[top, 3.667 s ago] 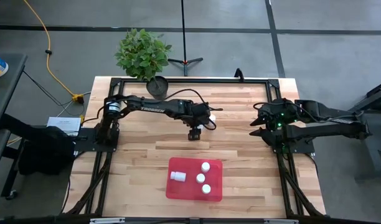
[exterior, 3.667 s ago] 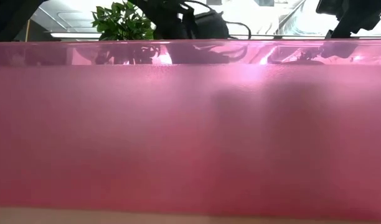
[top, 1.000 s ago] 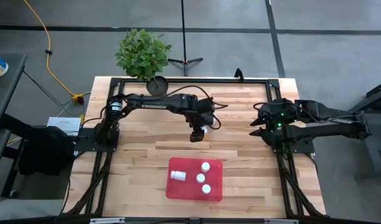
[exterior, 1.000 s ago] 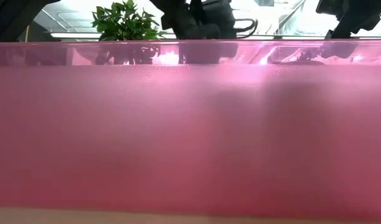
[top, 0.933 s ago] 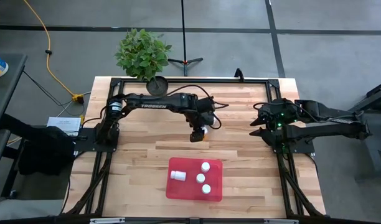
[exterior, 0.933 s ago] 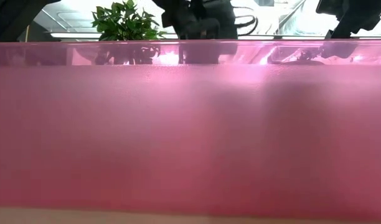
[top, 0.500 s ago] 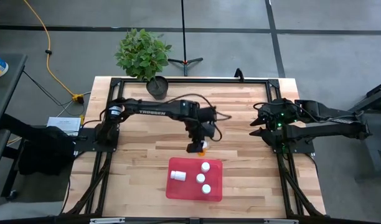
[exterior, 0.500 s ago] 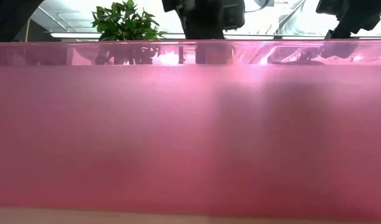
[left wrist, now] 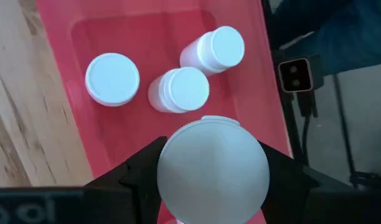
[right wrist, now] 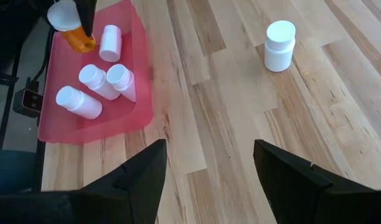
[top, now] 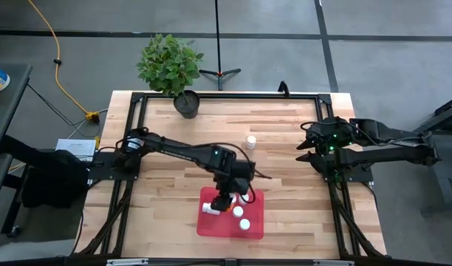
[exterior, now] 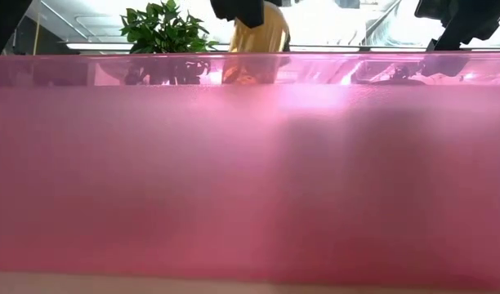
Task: Pick and place pill bottles into a basket
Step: Put the orange pill bottle into the red bin
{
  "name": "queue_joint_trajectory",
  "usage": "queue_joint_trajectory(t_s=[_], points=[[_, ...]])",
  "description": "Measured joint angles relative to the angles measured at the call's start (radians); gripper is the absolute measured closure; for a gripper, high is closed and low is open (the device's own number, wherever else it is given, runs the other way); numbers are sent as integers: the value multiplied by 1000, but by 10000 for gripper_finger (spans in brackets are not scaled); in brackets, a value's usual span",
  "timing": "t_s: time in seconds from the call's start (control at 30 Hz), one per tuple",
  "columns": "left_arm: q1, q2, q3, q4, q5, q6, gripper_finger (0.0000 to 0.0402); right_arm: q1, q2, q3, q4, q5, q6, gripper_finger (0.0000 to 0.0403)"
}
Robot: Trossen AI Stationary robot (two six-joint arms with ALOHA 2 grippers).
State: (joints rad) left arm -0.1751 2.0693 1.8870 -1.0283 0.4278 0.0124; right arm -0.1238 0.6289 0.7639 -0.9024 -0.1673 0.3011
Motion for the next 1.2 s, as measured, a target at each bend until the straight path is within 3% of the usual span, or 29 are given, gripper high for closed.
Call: queue_joint_trajectory(t_s=[0.37,0.6,0.87,1.2], points=[[-65,0,0,8,-230,-36,153,0,0,0,2,-11,31,171],[-75,0,0,-1,-307,-40,166,0,0,0,45,-81,82,171],[-91,0,-13,28,-342,-49,149,0,0,0,101,-126,91,171],[-103,12,-17,2,-357,-129,164,0,0,0,106,-184,25,171]])
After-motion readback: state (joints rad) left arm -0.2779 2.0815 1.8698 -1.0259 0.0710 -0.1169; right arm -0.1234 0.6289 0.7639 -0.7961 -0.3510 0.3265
